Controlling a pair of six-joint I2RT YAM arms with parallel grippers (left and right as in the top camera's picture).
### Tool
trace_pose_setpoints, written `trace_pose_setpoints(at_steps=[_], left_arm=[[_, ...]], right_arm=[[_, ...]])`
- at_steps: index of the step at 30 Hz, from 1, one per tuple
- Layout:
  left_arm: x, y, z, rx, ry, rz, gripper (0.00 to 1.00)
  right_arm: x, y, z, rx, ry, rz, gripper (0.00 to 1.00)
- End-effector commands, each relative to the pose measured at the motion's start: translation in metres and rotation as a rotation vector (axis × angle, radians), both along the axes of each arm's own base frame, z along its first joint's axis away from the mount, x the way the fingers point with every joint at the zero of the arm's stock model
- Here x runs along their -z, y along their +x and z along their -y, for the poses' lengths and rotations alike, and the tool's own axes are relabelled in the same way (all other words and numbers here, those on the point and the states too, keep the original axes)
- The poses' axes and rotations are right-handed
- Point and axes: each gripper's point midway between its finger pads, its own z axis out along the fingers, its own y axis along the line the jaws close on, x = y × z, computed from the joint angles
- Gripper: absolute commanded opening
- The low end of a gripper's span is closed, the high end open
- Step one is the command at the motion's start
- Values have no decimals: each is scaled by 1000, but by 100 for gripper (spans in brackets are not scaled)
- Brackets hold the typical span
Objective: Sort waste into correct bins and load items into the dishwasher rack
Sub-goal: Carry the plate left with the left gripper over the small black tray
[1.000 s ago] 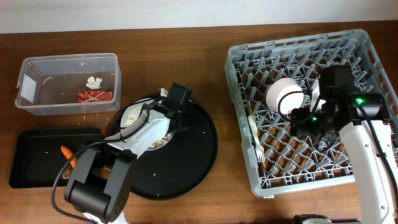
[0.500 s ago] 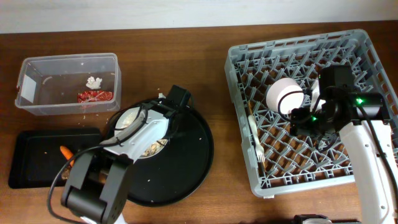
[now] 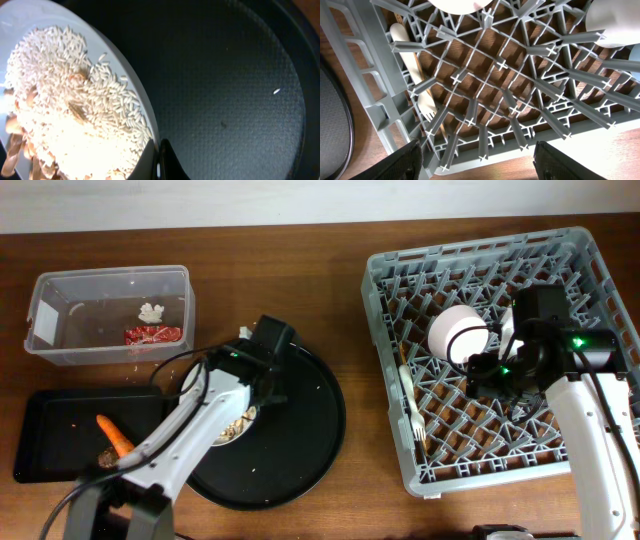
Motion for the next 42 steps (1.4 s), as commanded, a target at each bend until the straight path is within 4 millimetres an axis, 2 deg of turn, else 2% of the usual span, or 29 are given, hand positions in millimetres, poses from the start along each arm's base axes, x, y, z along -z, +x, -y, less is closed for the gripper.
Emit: trace_pose_setpoints(at_steps=[1,6,11,21,28,34,42], left_arm=[[-25,0,-26,-55,-5,57,0],[-49,-2,-53,-113,-16,110,0],[-69,-2,-92,-178,-7,151,0],[-72,7,-148,-282,-114,176,0],[-85,19,-168,-307,-339,264,0],[-97,18,-182,-329,-499,320,0],[-111,14,-180,-305,-689,373,0]], right_arm=[[3,-1,0,2,7,-10,75],[3,-1,0,3,7,-9,74],[3,-1,0,2,7,-10,75],[3,-1,0,2,7,-10,75],[3,-1,0,2,7,-11,75],[3,-1,0,2,7,-11,75],[3,-2,0,2,7,-13,75]])
